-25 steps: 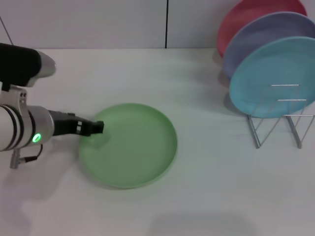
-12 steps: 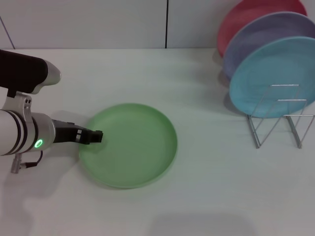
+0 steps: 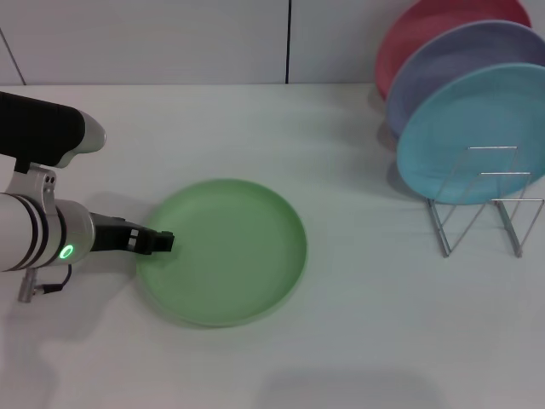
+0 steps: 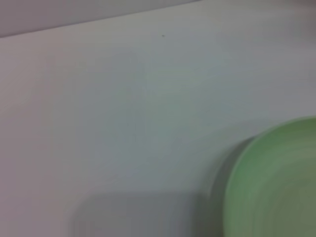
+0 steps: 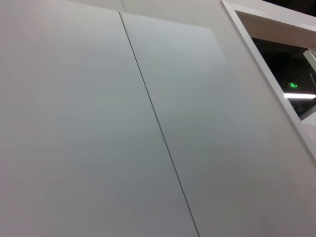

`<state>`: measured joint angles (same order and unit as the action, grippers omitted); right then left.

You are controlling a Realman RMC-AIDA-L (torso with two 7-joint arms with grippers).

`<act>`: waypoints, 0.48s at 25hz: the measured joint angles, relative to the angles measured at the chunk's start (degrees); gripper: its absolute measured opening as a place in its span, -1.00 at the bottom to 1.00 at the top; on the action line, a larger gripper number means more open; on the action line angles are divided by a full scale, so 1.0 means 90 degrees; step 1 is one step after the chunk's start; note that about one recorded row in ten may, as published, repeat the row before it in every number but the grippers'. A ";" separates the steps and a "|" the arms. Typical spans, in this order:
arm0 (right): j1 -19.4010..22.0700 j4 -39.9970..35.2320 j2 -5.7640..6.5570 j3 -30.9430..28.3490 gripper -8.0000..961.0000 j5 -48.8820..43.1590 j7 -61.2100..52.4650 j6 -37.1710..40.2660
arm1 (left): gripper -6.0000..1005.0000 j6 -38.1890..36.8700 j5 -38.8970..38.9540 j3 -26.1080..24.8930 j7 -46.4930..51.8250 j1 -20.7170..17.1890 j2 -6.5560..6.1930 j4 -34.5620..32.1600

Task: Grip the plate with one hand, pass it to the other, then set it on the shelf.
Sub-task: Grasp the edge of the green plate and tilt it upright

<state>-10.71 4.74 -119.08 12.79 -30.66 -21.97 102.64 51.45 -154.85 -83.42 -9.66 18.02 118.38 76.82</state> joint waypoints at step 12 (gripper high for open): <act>0.0009 0.0000 0.0000 0.0005 0.69 -0.0061 0.0000 0.0001 | 0.52 -0.0011 -0.0120 -0.0040 0.0044 0.0048 -0.0010 -0.0082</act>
<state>-10.63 4.75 -119.08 12.83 -31.21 -21.97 102.65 51.35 -155.93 -83.78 -9.27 18.45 118.29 76.09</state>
